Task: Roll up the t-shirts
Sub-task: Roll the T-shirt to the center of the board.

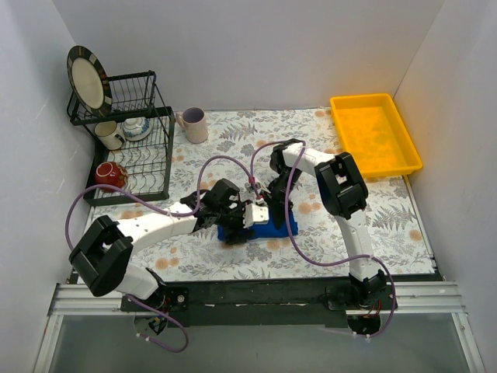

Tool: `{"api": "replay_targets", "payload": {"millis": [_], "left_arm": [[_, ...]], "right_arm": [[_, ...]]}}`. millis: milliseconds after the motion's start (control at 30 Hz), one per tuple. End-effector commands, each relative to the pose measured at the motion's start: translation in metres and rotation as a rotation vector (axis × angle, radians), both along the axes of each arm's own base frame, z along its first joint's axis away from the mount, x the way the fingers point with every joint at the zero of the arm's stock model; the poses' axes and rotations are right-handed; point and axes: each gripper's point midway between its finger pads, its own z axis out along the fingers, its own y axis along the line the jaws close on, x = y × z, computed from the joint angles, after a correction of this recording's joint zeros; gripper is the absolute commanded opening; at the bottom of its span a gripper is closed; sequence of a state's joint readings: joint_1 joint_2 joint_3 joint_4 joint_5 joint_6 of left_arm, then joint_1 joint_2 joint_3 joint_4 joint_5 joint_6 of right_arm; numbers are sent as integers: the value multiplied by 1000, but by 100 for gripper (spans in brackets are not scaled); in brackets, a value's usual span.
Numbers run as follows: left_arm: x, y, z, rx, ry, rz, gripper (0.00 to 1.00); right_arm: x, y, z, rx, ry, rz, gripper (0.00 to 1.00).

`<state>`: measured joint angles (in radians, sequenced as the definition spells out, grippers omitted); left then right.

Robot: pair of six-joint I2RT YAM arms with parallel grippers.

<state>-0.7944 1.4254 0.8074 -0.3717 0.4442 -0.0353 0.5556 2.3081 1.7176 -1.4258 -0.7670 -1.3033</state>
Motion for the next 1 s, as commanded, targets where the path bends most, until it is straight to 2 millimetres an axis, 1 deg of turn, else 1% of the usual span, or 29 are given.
{"api": "replay_targets", "payload": {"millis": [0, 67, 200, 233, 333, 367, 433, 467, 500, 567, 600, 633, 667, 700, 733, 767, 800, 833, 867, 900, 933, 967], "left_arm": [[17, -6, 25, -46, -89, 32, 58], [21, -1, 17, -17, -115, 41, 59], [17, 8, -5, 46, -110, 0, 59], [14, 14, -13, 69, -101, -3, 59], [18, 20, -25, 94, -139, -2, 59], [15, 27, -34, 118, -138, -8, 60], [14, 31, -43, 137, -143, -25, 61], [8, 36, -54, 162, -123, -36, 61], [6, 38, -58, 173, -117, -45, 61], [3, 42, -66, 188, -117, -67, 61], [-2, 46, -73, 202, -101, -78, 61], [-2, 47, -74, 206, -100, -86, 61], [-4, 48, -77, 212, -96, -93, 61], [-7, 50, -82, 223, -79, -102, 61], [-9, 51, -85, 233, -68, -113, 60], [-13, 54, -89, 251, -51, -133, 59], [-13, 55, -91, 260, -41, -135, 57], [-15, 57, -96, 278, -21, -134, 56], [-17, 59, -99, 290, -6, -138, 55], [-18, 55, -99, 286, 6, -147, 53], [-20, 57, -102, 301, 28, -152, 50], [-23, 59, -104, 315, 55, -156, 48]], "right_arm": [[12, 3, -40, -6, -76, 51, 4], [12, 4, -40, -4, -74, 48, 4], [13, 6, -40, -9, -69, 36, 4], [14, 6, -40, -10, -69, 35, 5], [13, 5, -40, -14, -68, 37, 4], [12, 4, -41, -14, -66, 37, 5], [11, 3, -43, -22, -59, 36, 5], [11, 3, -43, -23, -58, 35, 5], [11, 3, -43, -25, -57, 35, 5], [12, 1, -41, -25, -58, 26, 11], [14, 2, -35, -14, -69, 18, 14], [15, 4, -30, 3, -67, 1, 19], [23, 0, -24, 16, -65, -42, 95], [30, 1, -10, 47, -83, -76, 98], [36, 4, 2, 88, -78, -122, 99], [51, -1, 13, 96, -82, -191, 99], [59, -3, 29, 116, -109, -222, 99], [65, -6, 39, 129, -125, -250, 99], [75, -15, 49, 144, -157, -283, 99], [79, -18, 69, 165, -213, -304, 99], [83, -24, 75, 149, -265, -318, 98], [103, -25, 80, 182, -382, -342, 99]]}}
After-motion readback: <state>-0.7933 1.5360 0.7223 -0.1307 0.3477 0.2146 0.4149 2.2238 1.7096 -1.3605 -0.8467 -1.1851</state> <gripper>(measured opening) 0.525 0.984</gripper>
